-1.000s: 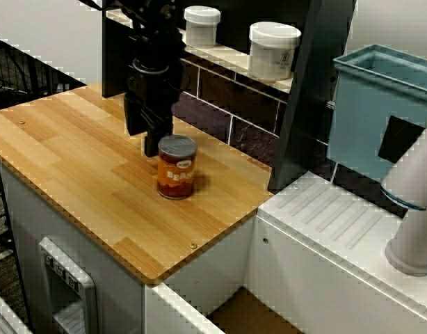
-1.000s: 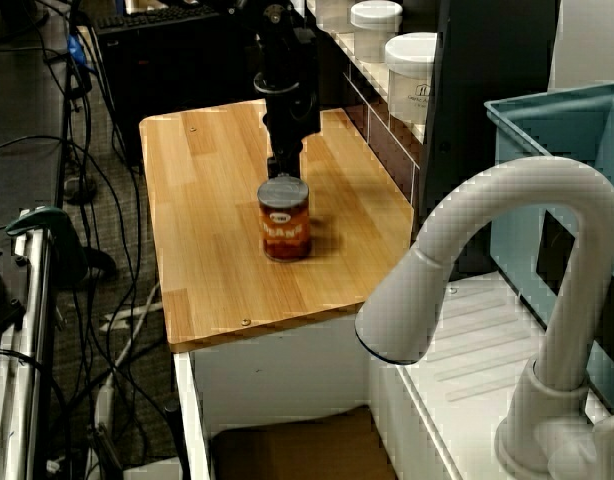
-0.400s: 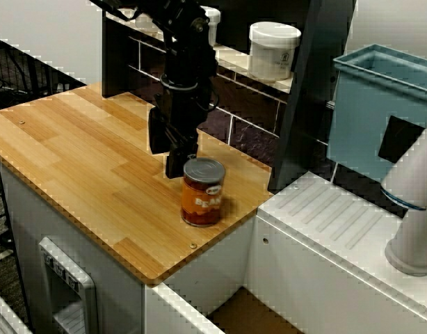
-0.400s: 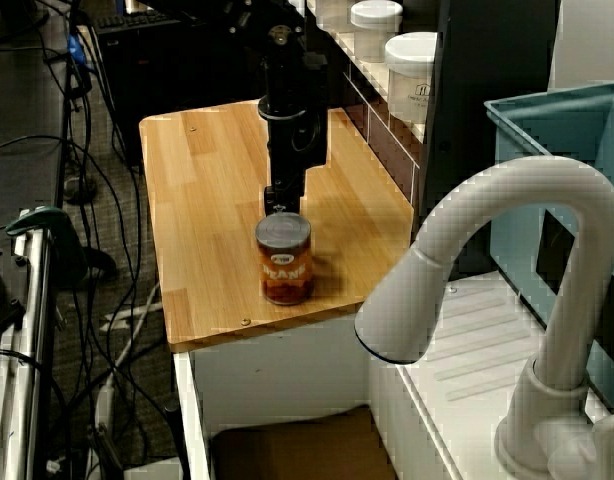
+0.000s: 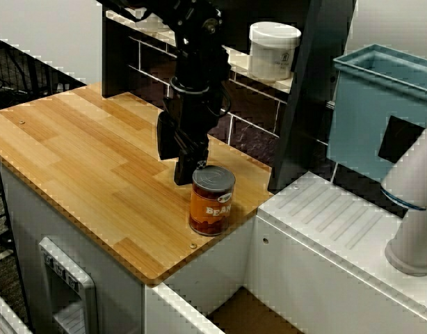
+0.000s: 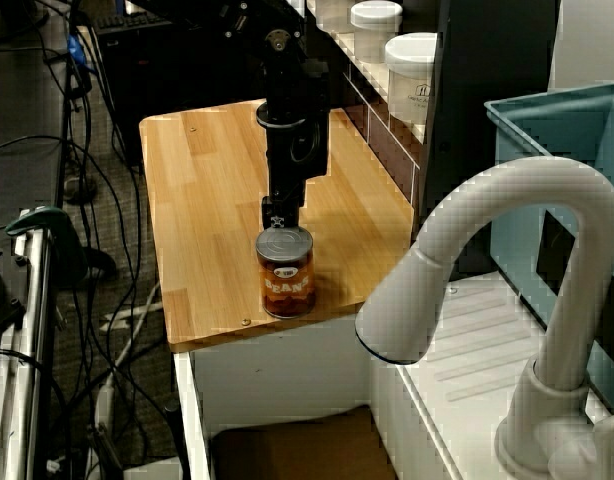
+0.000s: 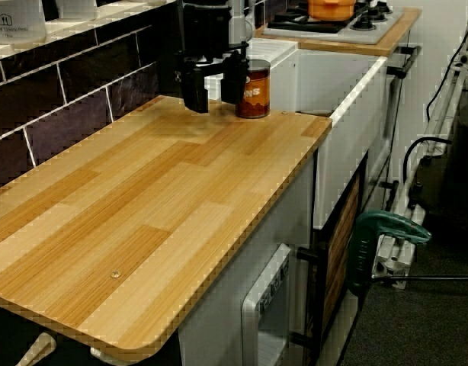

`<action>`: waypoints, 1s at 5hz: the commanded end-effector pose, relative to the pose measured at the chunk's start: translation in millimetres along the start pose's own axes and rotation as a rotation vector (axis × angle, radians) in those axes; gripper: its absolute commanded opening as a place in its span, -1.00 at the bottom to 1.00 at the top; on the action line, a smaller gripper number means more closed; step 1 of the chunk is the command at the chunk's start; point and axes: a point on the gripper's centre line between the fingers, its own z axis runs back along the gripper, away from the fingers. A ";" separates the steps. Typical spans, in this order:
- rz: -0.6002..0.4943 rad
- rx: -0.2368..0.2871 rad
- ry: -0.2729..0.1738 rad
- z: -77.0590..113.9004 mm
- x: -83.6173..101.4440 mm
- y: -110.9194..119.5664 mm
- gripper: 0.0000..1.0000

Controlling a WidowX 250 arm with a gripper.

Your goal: Push into sink

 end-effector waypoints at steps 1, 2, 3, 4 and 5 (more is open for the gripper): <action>0.011 -0.010 -0.062 22.8 10.8 -24.4 1.00; 0.001 -0.016 -0.059 23.7 14.6 -38.6 1.00; -0.024 -0.018 -0.053 25.0 16.8 -55.3 1.00; -0.043 -0.016 -0.046 25.1 19.0 -67.8 1.00; -0.063 -0.018 -0.035 26.4 21.1 -80.7 1.00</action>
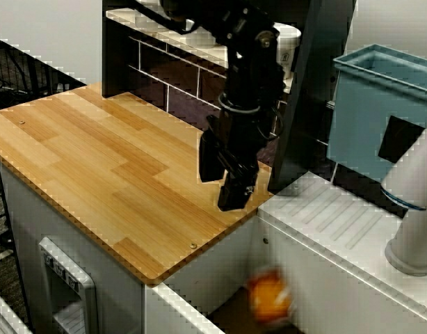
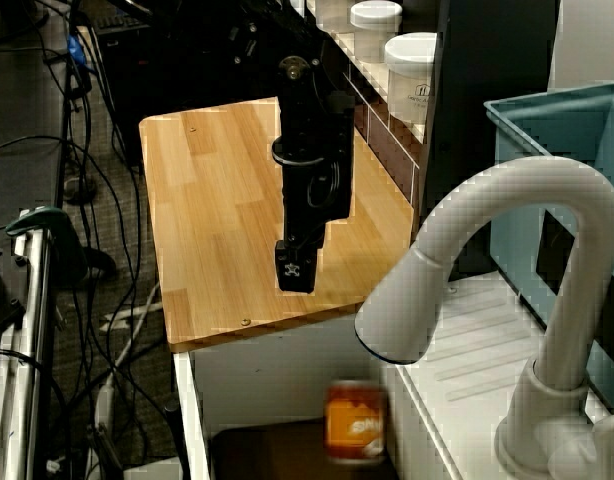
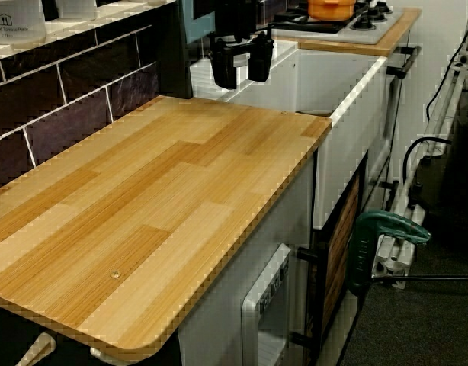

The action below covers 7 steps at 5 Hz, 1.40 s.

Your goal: Push into sink

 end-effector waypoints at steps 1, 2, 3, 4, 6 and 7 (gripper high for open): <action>-0.029 0.002 -0.028 15.6 0.7 -21.1 1.00; -0.063 0.010 -0.013 9.1 -2.0 -19.8 1.00; -0.063 0.010 -0.013 9.1 -2.0 -19.8 1.00; -0.063 0.010 -0.013 9.1 -2.0 -19.8 1.00; -0.063 0.010 -0.013 9.1 -2.0 -19.8 1.00; -0.063 0.010 -0.013 9.1 -2.0 -19.8 1.00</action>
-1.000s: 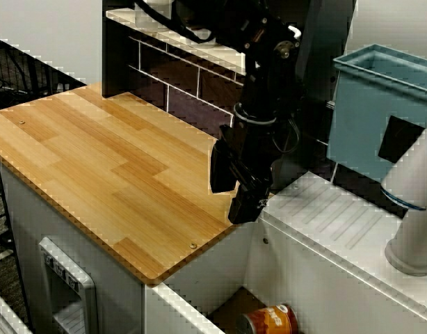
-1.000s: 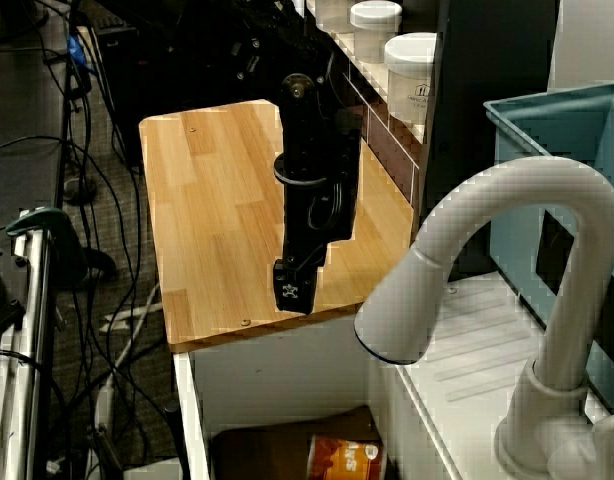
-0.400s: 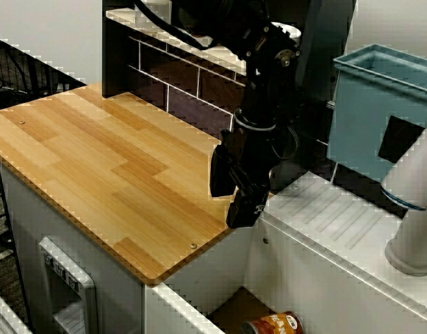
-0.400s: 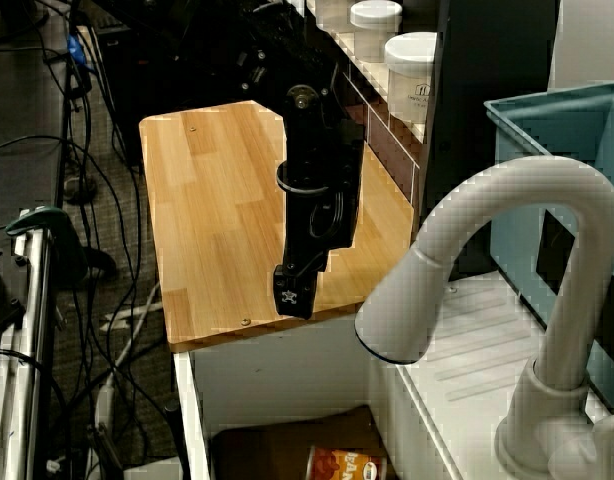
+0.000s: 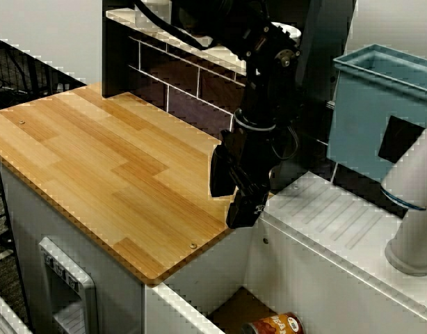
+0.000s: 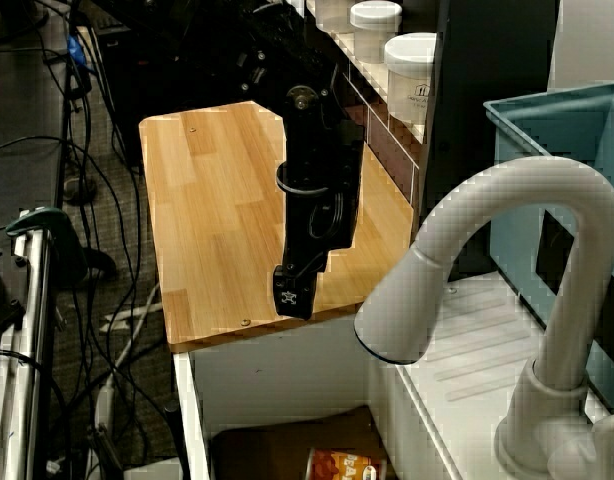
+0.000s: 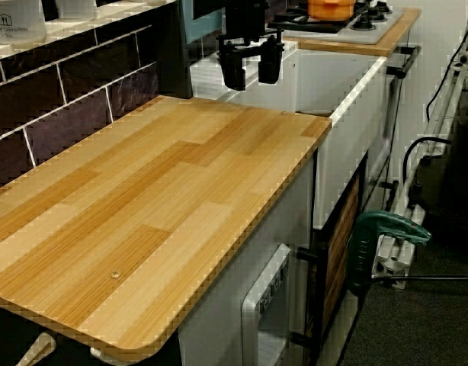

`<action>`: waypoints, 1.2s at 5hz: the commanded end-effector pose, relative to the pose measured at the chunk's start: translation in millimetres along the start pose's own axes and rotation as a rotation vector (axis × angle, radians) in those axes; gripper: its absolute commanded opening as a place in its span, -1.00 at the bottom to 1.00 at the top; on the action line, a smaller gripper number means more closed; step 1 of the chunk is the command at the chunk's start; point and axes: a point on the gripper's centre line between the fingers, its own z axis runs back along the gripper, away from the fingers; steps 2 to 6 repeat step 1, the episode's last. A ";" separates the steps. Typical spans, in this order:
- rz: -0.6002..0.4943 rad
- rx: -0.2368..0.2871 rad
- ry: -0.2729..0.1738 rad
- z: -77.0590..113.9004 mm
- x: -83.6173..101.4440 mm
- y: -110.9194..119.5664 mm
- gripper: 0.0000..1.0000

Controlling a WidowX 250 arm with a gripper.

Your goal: Push into sink

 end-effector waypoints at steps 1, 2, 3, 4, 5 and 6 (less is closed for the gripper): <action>-0.001 0.006 -0.045 15.0 -4.8 -3.6 1.00; -0.001 0.006 -0.045 15.0 -4.8 -3.6 1.00; -0.001 0.006 -0.045 15.0 -4.8 -3.6 1.00; -0.001 0.006 -0.045 15.0 -4.8 -3.6 1.00; -0.001 0.006 -0.045 15.0 -4.8 -3.6 1.00; -0.001 0.006 -0.045 15.0 -4.8 -3.6 1.00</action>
